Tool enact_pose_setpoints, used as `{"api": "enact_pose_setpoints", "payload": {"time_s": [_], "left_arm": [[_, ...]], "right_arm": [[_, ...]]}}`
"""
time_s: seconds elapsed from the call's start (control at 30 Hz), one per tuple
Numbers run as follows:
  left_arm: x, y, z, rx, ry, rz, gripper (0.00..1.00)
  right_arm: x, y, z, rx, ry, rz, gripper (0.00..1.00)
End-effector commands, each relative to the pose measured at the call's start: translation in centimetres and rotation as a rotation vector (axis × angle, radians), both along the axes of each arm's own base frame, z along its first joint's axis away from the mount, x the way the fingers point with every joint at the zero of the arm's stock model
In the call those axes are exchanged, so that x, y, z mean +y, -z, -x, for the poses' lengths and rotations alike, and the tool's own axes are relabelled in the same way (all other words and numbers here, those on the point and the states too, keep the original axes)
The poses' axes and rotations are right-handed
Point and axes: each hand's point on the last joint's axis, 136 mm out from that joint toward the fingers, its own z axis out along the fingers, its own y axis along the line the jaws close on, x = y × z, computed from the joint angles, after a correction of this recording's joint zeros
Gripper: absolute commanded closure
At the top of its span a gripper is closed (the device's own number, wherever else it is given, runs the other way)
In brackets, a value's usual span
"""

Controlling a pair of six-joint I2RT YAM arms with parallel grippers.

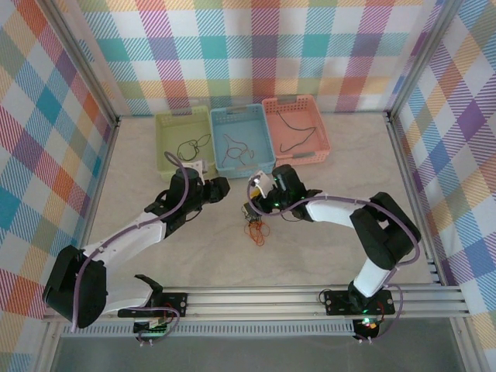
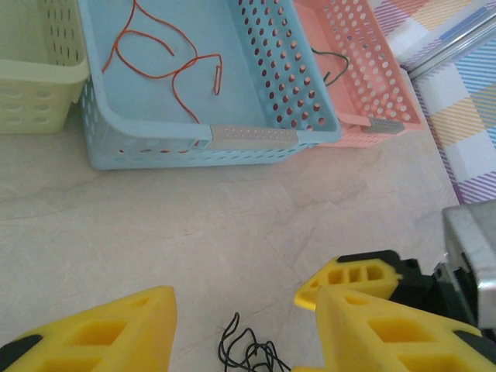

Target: Untangle the cables

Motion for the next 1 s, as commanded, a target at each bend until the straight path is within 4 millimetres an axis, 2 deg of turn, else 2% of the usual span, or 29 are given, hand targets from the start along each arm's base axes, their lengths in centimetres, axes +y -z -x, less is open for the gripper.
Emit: {"api": "enact_pose_setpoints", "payload": {"time_s": [0.0,0.1,0.17,0.37,0.6,0.7,0.8,0.87,0.97], "left_arm": [[0.2,-1.8,0.0,-0.052,-0.02,0.012,0.49],[0.6,-1.9,0.1,-0.059,-0.031,0.002,0.49],[0.6,-1.7,0.1,-0.055,-0.035,-0.004,0.49],[0.4,-1.2,0.0,-0.034,-0.028,-0.004,0.49],[0.4,-0.9,-0.2,-0.027,-0.034,-0.013,0.49],[0.4,-0.8,-0.2,-0.023,-0.032,-0.014,0.49],[0.4,-0.7,-0.2,-0.021,-0.034,-0.016,0.49],[0.5,-0.8,-0.2,-0.023,-0.034,-0.019,0.49],[0.4,-0.7,-0.2,-0.024,-0.03,-0.024,0.49]], "right_arm": [[1.4,1.0,1.6,0.014,-0.111,0.059,0.47],[1.6,2.5,1.7,0.006,-0.113,0.143,0.45],[1.1,3.3,0.8,0.002,-0.066,0.205,0.44],[0.7,4.8,0.4,0.016,-0.055,0.293,0.43],[0.6,6.3,0.5,0.05,-0.061,0.379,0.49],[0.7,6.0,0.3,0.036,-0.055,0.381,0.56],[0.6,5.1,0.0,-0.004,-0.038,0.358,0.74],[0.7,3.8,0.0,-0.045,-0.034,0.317,0.87],[0.7,1.7,0.8,-0.114,-0.045,0.22,0.95]]}}
